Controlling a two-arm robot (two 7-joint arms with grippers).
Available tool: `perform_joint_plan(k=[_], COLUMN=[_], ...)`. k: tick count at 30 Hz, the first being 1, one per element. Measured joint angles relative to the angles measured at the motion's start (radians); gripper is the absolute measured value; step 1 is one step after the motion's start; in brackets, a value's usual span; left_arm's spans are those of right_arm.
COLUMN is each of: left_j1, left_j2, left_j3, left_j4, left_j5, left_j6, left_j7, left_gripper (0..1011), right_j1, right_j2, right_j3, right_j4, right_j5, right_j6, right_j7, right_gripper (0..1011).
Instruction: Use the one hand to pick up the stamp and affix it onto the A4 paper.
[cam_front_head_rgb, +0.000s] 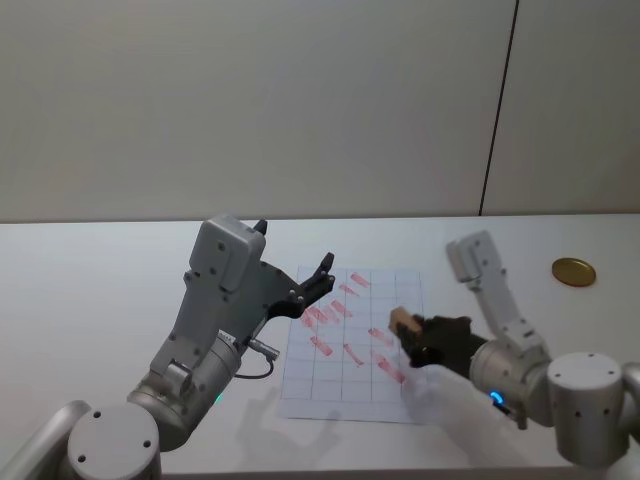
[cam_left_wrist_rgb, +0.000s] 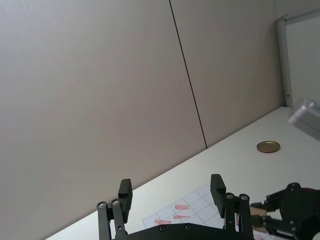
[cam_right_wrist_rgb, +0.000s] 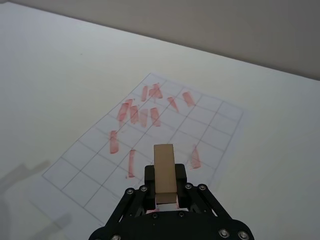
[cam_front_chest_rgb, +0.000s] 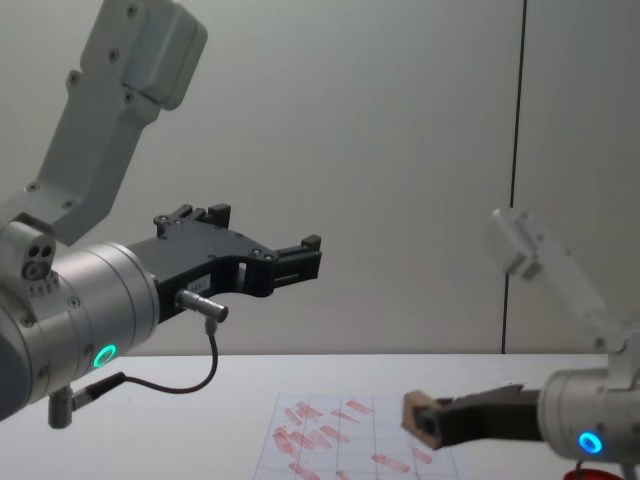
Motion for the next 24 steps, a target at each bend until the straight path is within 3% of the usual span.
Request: perform_joint_plan(k=[24], left_j1=[0.000], left_j2=[0.000], left_j3=[0.000], left_j4=[0.000], left_j5=[0.000], left_j6=[0.000], left_j7=[0.000], left_gripper=[993], right_j1=[0.008], right_j2=[-0.025], right_j3=[-0.045], right_j4=[0.067], right_j5=[-0.048], right_j6=[0.035], right_j7=[0.028], right_gripper=[219])
